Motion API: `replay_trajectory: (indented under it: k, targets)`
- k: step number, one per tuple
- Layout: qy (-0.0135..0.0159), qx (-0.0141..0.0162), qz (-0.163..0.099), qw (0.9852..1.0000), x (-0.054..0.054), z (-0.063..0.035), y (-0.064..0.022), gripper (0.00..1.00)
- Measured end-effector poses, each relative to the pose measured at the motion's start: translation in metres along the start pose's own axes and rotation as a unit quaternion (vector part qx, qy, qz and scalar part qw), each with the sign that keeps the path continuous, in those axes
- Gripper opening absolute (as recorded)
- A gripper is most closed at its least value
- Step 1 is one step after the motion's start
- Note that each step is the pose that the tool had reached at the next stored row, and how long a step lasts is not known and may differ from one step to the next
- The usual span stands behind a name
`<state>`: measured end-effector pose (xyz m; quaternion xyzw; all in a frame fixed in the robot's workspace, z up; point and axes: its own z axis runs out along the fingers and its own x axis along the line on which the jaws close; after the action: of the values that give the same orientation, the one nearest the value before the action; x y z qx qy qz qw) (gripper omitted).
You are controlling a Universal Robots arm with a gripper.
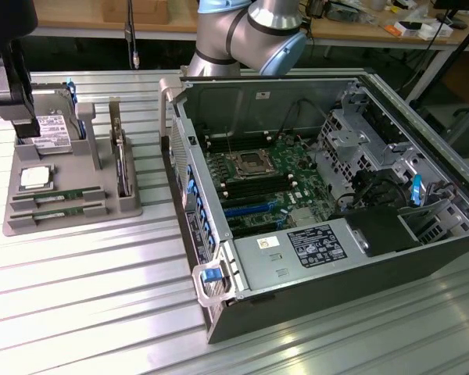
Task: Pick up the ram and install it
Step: 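Pick up the ram and move it above insertion slot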
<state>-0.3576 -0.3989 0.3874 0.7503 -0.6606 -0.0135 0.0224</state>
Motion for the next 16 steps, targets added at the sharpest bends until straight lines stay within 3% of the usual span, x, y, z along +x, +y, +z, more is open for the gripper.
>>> replay_trajectory:
  k: [6, 10, 14, 16]
  targets:
    - [0.0018, 0.0003, -0.035, 0.9994, 0.0000, 0.0001, 0.0000, 0.10]
    - [0.0030, 0.0005, -0.057, 0.9984, 0.0000, 0.0001, 0.0000, 0.10]
    - [0.0045, 0.0008, -0.087, 0.9962, 0.0000, 0.0002, 0.0000, 0.10]
    - [0.0044, 0.0008, -0.085, 0.9963, -0.0001, 0.0006, -0.0001, 0.10]
